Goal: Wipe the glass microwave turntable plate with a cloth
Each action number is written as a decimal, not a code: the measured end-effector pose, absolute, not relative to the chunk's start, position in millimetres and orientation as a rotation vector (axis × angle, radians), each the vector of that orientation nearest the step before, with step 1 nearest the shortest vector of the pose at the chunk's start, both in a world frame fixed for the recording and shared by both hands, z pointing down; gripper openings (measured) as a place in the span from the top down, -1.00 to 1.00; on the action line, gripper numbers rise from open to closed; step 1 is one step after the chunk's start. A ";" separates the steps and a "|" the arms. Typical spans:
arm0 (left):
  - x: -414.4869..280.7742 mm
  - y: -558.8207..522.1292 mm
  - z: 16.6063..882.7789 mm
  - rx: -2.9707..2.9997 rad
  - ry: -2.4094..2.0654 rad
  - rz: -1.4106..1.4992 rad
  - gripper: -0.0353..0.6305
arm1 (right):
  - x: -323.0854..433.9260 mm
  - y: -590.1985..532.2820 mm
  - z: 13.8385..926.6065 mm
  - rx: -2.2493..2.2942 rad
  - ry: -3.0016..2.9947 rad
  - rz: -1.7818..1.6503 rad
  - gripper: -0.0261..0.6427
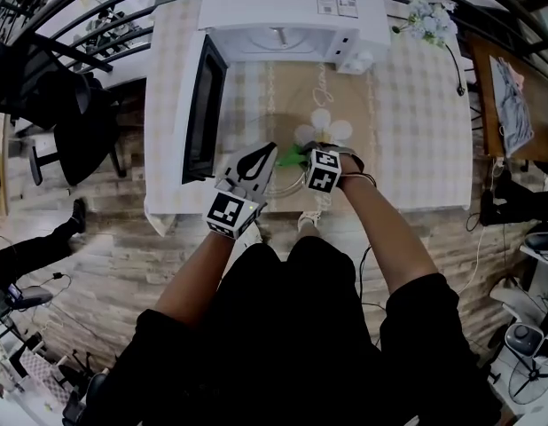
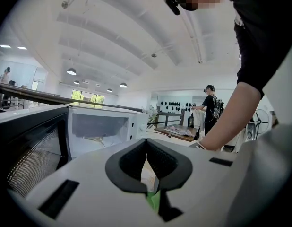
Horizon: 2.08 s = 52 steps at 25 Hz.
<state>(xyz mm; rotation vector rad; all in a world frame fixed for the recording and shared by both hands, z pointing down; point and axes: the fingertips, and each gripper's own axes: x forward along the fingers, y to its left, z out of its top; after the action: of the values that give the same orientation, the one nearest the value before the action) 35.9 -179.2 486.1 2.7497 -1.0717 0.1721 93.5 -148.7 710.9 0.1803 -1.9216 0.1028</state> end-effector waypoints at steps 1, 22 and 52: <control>37.0 -177.4 485.5 2.754 -1.066 0.172 0.83 | 92.8 -142.6 711.2 0.171 -1.924 0.113 0.76; 22.2 -135.5 465.6 2.804 -1.056 0.190 0.83 | 75.8 -25.9 671.4 0.067 -2.067 0.319 0.76; 1.5 -83.4 351.5 2.936 -0.938 0.078 0.83 | 88.2 -73.5 349.1 1.077 -2.823 0.079 0.76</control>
<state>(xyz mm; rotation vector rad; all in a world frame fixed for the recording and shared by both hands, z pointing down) 1.5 -83.4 351.5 2.9363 -0.9380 0.0782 88.2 -73.5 349.1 1.0772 -2.8235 0.0792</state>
